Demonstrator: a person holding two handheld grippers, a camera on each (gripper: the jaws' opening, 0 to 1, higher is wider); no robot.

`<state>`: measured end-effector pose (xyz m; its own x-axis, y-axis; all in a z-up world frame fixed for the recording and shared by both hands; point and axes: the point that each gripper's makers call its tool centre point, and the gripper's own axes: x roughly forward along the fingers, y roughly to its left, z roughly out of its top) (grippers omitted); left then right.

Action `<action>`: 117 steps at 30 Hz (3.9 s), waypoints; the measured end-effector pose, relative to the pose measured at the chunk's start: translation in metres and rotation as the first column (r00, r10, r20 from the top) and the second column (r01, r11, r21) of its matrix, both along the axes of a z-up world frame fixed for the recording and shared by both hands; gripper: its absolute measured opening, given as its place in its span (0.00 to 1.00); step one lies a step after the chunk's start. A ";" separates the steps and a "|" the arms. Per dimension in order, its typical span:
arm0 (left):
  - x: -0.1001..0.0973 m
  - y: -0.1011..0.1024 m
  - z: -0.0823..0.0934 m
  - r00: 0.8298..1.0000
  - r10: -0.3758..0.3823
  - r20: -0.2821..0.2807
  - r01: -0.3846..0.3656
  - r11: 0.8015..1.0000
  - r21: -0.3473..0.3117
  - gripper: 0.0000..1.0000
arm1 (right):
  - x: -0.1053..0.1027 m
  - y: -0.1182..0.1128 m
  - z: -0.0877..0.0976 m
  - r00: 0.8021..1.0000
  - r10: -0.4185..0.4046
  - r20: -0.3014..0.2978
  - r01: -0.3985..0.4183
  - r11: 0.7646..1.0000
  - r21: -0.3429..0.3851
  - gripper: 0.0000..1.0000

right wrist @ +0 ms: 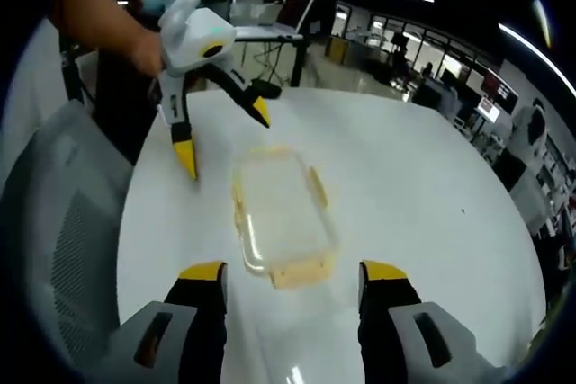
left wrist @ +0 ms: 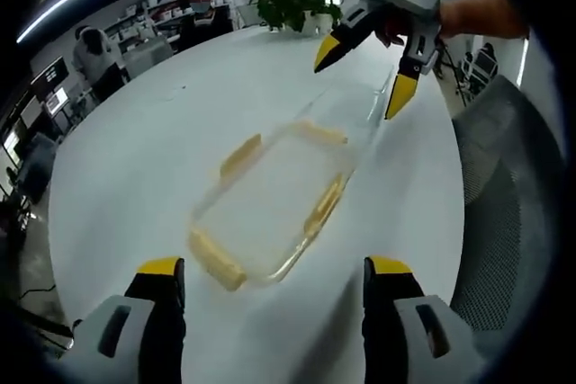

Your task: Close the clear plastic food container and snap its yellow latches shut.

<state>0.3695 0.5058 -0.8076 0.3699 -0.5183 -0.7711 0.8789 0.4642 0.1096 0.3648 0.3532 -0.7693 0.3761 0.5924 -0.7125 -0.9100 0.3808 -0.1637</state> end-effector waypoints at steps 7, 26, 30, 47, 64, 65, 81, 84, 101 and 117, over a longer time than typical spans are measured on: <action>0.005 0.002 -0.002 1.000 -0.027 0.000 0.027 0.999 0.025 0.81 | 0.003 0.004 -0.002 1.000 0.022 0.001 -0.022 1.000 -0.012 0.58; 0.015 0.003 -0.007 0.990 -0.143 0.003 0.142 0.983 0.112 0.76 | 0.009 0.010 -0.014 0.993 0.119 -0.014 -0.119 0.989 -0.089 0.56; 0.021 0.004 -0.009 0.988 -0.156 0.003 0.155 0.980 0.126 0.75 | 0.011 0.010 -0.019 0.990 0.134 -0.031 -0.137 0.985 -0.107 0.56; 0.032 0.010 -0.017 0.963 -0.269 -0.024 0.268 0.941 0.207 0.72 | 0.013 0.012 -0.037 0.981 0.166 -0.100 -0.182 0.967 -0.178 0.56; 0.040 0.009 -0.022 0.913 -0.403 -0.064 0.406 0.880 0.248 0.66 | 0.010 0.012 -0.053 0.970 0.185 -0.157 -0.215 0.955 -0.204 0.53; 0.041 0.009 -0.022 0.911 -0.406 -0.067 0.410 0.878 0.247 0.66 | 0.010 0.013 -0.054 0.969 0.187 -0.161 -0.218 0.954 -0.204 0.53; 0.037 0.008 -0.026 0.859 -0.492 -0.139 0.512 0.831 0.219 0.53 | 0.013 0.010 -0.064 0.961 0.194 -0.199 -0.237 0.946 -0.222 0.50; 0.038 0.008 -0.027 0.856 -0.499 -0.137 0.518 0.827 0.219 0.52 | 0.014 0.009 -0.065 0.960 0.199 -0.198 -0.244 0.940 -0.238 0.47; 0.034 0.010 -0.027 0.831 -0.528 -0.172 0.556 0.797 0.236 0.39 | 0.017 0.006 -0.069 0.954 0.213 -0.211 -0.263 0.932 -0.248 0.39; 0.033 0.011 -0.029 0.842 -0.502 -0.196 0.539 0.796 0.276 0.38 | 0.017 0.006 -0.070 0.947 0.220 -0.232 -0.282 0.917 -0.283 0.38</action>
